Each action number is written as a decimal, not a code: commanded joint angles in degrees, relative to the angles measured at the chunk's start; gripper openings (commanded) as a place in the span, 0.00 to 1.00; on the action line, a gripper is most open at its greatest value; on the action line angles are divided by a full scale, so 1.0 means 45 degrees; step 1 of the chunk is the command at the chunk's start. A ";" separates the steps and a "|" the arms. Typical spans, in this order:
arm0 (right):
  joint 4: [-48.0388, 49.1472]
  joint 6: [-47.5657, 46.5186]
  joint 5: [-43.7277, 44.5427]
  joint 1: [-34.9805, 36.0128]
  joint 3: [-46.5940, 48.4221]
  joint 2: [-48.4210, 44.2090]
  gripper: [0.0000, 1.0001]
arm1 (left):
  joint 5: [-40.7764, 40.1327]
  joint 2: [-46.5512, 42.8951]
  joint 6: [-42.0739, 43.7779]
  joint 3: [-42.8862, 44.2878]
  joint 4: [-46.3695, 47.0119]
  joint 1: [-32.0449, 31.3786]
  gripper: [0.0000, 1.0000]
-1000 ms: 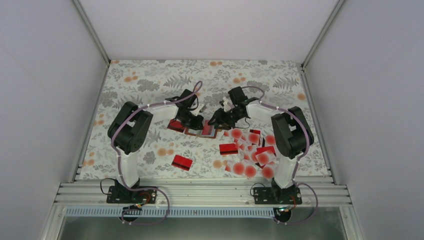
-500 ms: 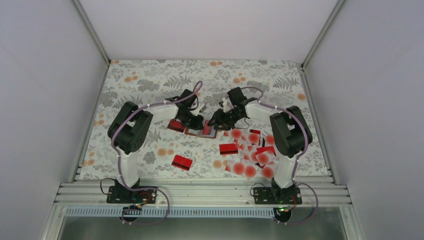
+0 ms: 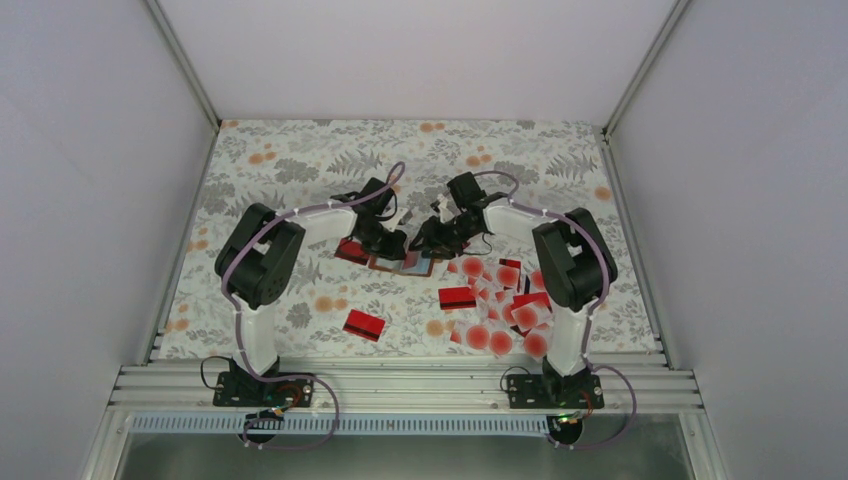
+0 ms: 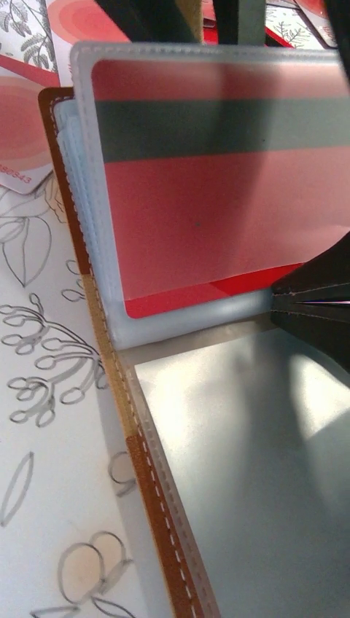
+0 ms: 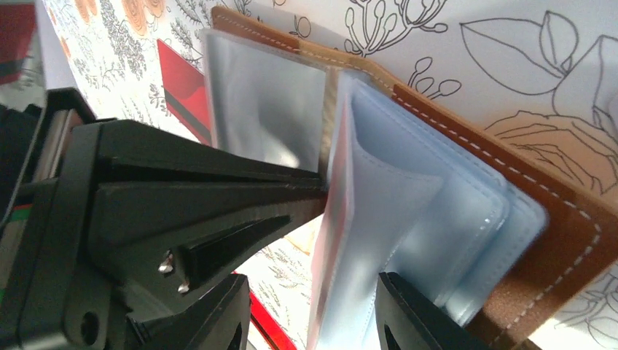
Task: Put the credit cards into the card holder
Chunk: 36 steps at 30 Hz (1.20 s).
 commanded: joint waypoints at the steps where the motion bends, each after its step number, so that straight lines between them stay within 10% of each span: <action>1: -0.0266 -0.0126 -0.0076 0.0202 0.0535 0.0320 0.44 | -0.0641 -0.0800 -0.0163 0.0299 -0.1128 -0.0035 0.06; 36: -0.1030 -0.0645 -0.1286 0.1372 0.3732 0.2281 0.46 | -0.1056 -0.4835 -0.0470 -0.1574 -0.1979 0.2391 0.13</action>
